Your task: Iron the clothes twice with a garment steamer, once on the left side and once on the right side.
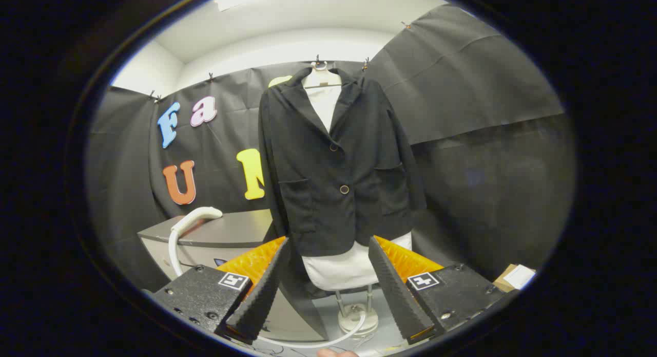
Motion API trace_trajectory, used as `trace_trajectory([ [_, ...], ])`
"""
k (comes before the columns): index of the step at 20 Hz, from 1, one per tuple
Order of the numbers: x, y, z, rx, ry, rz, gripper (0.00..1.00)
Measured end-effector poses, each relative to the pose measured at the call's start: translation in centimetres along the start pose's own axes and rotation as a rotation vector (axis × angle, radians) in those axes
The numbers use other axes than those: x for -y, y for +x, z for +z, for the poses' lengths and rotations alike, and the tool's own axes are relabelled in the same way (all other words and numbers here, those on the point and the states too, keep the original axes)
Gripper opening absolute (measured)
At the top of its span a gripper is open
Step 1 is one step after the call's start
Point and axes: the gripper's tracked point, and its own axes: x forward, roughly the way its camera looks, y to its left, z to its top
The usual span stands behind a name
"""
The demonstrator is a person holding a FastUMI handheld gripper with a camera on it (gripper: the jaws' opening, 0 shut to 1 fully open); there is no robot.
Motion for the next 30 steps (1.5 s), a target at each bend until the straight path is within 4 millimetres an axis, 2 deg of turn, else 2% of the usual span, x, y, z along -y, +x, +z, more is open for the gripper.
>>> trace_trajectory([
  [4,2.1,0.1,-0.4,-0.043,0.003,-0.003,0.98],
  [8,3.2,0.6,-0.3,-0.072,0.016,0.020,0.98],
  [10,3.2,0.8,0.2,-0.069,0.009,0.037,0.97],
  [14,1.1,1.4,1.5,-0.073,-0.018,0.122,0.98],
  [18,-3.8,3.2,2.0,-0.122,-0.025,0.252,0.97],
  [20,-7.3,4.1,2.2,-0.147,-0.037,0.318,0.98],
  [22,-11.3,5.0,2.7,-0.153,-0.045,0.375,0.97],
  [27,-23.1,6.6,0.9,-0.261,-0.033,0.475,0.98],
  [30,-28.6,7.4,0.8,-0.321,-0.043,0.504,0.97],
])
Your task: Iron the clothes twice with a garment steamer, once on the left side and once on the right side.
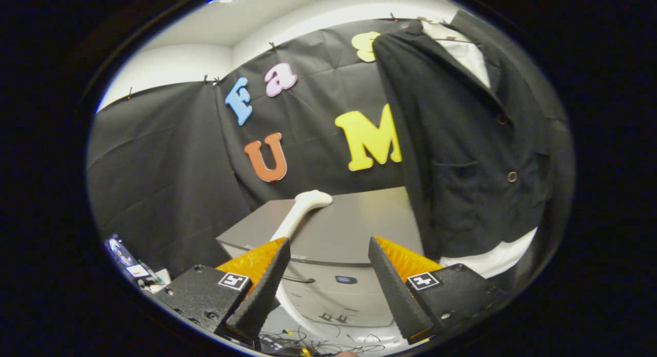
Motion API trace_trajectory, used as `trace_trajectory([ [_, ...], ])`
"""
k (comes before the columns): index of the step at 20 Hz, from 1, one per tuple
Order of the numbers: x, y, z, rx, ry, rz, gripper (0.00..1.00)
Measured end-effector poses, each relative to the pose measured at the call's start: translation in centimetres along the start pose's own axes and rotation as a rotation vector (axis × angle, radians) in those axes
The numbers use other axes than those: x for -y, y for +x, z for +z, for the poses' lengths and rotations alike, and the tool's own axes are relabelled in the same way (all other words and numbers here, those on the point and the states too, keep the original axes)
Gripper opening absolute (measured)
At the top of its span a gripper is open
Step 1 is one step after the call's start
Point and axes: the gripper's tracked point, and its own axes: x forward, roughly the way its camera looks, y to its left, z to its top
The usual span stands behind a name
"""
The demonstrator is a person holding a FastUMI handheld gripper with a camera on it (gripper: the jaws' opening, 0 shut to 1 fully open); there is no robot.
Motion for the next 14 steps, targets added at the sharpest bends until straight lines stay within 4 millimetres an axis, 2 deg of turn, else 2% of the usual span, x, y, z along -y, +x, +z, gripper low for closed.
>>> trace_trajectory([
  [3,-2.6,2.9,0.9,-0.053,-0.032,-0.009,0.97],
  [8,-4.7,8.7,1.8,-0.147,-0.048,-0.020,0.97],
  [14,-6.5,16.3,0.9,-0.278,-0.040,0.004,0.97],
])
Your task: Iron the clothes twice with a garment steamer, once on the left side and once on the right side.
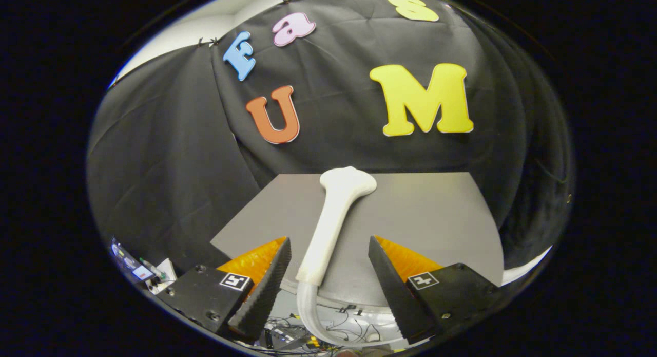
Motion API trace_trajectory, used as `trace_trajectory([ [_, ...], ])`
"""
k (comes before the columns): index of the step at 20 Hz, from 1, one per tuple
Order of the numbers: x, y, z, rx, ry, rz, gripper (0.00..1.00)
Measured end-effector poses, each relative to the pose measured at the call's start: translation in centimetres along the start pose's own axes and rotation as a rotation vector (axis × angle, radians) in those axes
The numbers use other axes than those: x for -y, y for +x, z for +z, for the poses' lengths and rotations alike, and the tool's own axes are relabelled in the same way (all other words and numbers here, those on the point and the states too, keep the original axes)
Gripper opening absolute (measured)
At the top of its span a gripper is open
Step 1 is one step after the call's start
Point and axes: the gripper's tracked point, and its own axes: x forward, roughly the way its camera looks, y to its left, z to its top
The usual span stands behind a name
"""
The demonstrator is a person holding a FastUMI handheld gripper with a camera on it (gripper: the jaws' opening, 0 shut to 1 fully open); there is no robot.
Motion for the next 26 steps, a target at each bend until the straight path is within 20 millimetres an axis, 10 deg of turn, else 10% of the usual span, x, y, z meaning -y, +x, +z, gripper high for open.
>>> trace_trajectory([
  [11,1.1,8.5,-0.2,-0.167,0.021,-0.120,0.85],
  [19,0.4,9.3,0.0,-0.152,0.071,-0.187,0.45],
  [26,0.2,5.5,1.6,-0.053,0.155,-0.103,0.36],
])
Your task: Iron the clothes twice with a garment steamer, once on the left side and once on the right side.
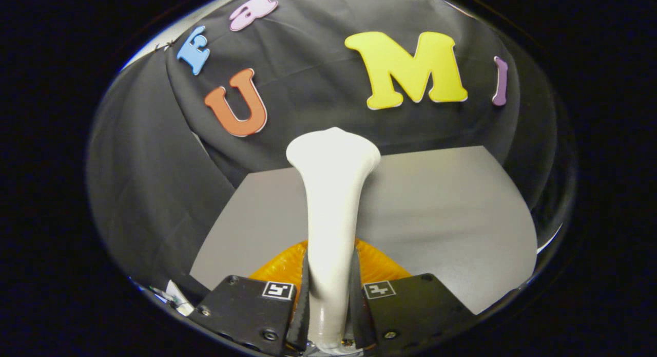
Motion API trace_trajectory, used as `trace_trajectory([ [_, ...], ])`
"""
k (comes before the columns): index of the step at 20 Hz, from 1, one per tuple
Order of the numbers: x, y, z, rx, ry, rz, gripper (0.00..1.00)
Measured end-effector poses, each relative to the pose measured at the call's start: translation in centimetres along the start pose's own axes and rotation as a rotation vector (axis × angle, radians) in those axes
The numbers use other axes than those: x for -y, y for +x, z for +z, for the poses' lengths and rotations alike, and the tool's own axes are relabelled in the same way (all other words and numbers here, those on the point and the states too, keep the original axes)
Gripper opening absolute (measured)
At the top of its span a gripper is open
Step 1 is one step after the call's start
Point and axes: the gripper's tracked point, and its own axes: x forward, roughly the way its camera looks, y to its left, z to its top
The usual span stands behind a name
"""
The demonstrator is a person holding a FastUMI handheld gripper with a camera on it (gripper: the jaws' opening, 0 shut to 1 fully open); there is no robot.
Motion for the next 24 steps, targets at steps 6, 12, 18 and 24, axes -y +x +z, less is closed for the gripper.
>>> trace_trajectory([
  [6,0.7,-5.5,0.4,0.092,0.021,0.048,0.36],
  [12,3.1,-13.3,1.5,0.228,0.026,0.071,0.36],
  [18,8.2,-23.1,2.1,0.396,0.062,0.024,0.36],
  [24,14.8,-33.5,5.7,0.668,0.051,-0.112,0.36],
])
